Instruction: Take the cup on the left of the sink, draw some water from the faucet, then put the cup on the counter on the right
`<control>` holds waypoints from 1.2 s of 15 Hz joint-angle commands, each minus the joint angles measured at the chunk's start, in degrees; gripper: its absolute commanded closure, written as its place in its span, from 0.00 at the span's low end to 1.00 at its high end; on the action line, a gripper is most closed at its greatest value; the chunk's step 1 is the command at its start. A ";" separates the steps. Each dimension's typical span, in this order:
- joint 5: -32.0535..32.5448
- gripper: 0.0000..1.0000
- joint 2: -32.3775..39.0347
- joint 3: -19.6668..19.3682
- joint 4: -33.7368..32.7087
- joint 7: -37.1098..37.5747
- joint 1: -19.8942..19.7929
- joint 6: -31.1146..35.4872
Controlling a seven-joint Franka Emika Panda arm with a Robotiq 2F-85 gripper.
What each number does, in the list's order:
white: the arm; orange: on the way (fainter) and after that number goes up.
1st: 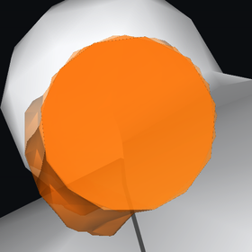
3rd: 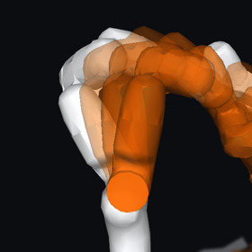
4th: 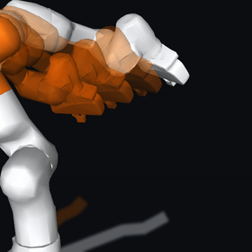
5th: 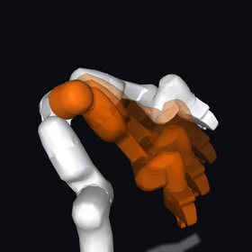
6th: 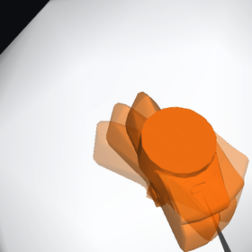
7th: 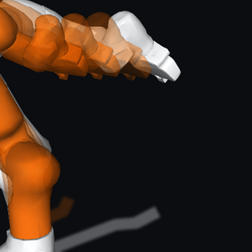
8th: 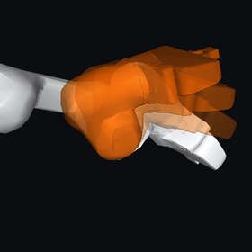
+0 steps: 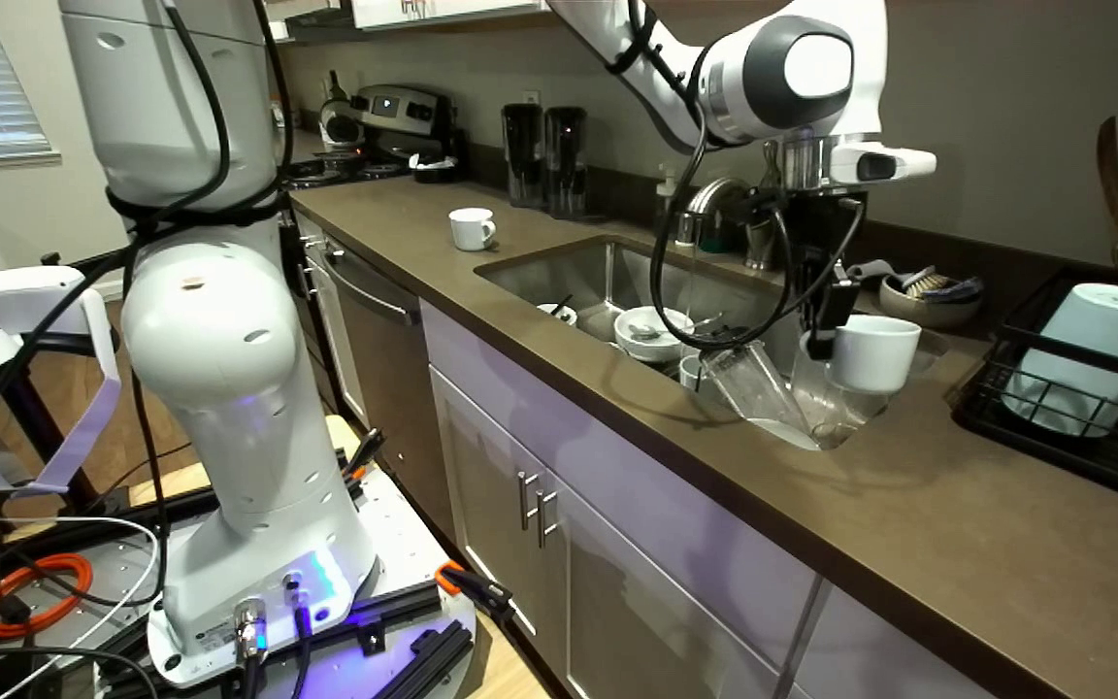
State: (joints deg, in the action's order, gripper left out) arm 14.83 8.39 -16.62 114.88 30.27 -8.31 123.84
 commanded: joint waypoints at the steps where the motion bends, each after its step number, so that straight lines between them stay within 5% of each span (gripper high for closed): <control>1: -0.82 0.95 -2.42 -0.29 1.97 3.48 -1.64 0.49; 18: -7.11 0.95 -0.64 -2.73 1.01 10.84 -5.07 8.12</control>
State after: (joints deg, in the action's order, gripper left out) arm 8.29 8.38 -19.49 115.94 39.06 -12.78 131.21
